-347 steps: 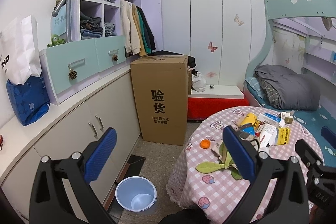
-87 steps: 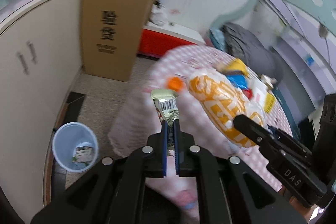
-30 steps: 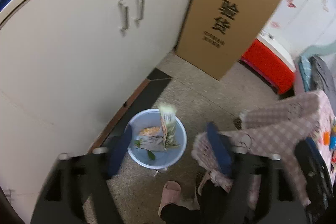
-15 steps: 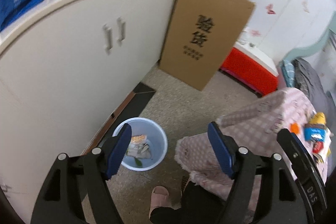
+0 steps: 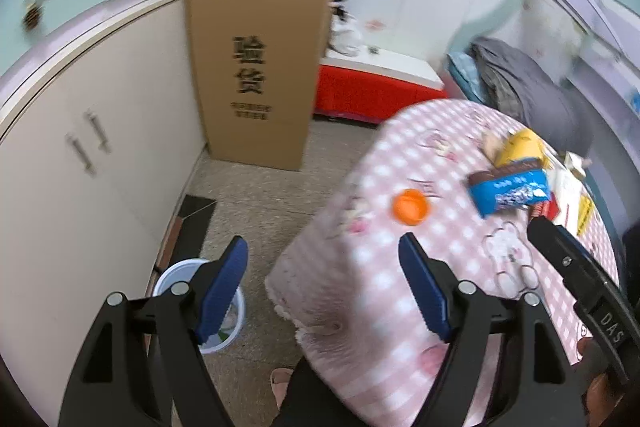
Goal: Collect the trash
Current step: 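Grasp the orange bottle cap with the left gripper while the right grasps the blue wrapper, then drop the bottle cap and blue wrapper into the wastebasket by opening both grippers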
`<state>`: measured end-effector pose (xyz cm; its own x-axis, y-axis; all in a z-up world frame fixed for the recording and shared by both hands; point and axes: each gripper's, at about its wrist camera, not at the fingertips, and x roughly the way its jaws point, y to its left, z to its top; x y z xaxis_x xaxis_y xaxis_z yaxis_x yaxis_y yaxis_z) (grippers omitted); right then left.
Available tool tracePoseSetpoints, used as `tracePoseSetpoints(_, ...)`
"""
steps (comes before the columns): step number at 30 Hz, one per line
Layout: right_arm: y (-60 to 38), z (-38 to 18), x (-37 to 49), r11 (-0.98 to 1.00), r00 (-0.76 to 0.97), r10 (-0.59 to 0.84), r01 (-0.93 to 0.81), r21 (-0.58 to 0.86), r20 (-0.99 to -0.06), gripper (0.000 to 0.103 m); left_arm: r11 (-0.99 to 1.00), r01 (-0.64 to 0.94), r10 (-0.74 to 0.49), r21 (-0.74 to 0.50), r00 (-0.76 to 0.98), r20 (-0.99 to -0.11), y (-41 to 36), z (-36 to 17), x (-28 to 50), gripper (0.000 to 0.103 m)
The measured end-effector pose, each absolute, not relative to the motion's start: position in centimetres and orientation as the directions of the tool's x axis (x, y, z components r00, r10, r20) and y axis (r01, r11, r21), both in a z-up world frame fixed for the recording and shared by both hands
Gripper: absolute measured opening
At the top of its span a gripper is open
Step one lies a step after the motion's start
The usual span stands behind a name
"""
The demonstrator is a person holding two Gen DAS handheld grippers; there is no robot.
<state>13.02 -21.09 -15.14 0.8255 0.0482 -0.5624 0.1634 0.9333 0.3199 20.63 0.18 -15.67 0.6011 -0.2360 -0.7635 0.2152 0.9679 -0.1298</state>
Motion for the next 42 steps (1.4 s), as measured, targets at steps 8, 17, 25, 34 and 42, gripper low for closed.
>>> tracePoseSetpoints(8,-24.5,-16.7,12.8,0.894,0.808,0.091,0.191,0.406,-0.582,0.073,0.947,0.32,-0.224,-0.035,0.578,-0.784,-5.9,-18.1,23.5,0.076)
tracePoseSetpoints(17,-24.1,-18.2,15.7,0.838,0.79,0.194,0.175,0.517,-0.582,0.071,0.925,0.38,-0.221,0.008,0.556,-0.801,-7.7,-18.9,25.3,0.048)
tracePoseSetpoints(25,-24.6,-19.4,18.8,0.781,0.791,0.188,0.238,0.577,-0.582,0.051,0.913,0.401,-0.299,-0.078,0.525,-0.797,-7.2,-19.0,26.4,0.029)
tracePoseSetpoints(34,-24.0,-18.8,18.3,0.791,0.8,0.203,0.206,0.576,-0.565,0.015,0.94,0.322,-0.29,-0.116,0.571,-0.768,-3.9,-17.6,25.8,0.029)
tracePoseSetpoints(42,-20.3,-16.6,16.4,0.827,0.807,0.257,0.101,0.553,-0.532,0.015,0.949,0.272,-0.3,-0.161,0.616,-0.728,0.1,-15.7,23.3,0.029)
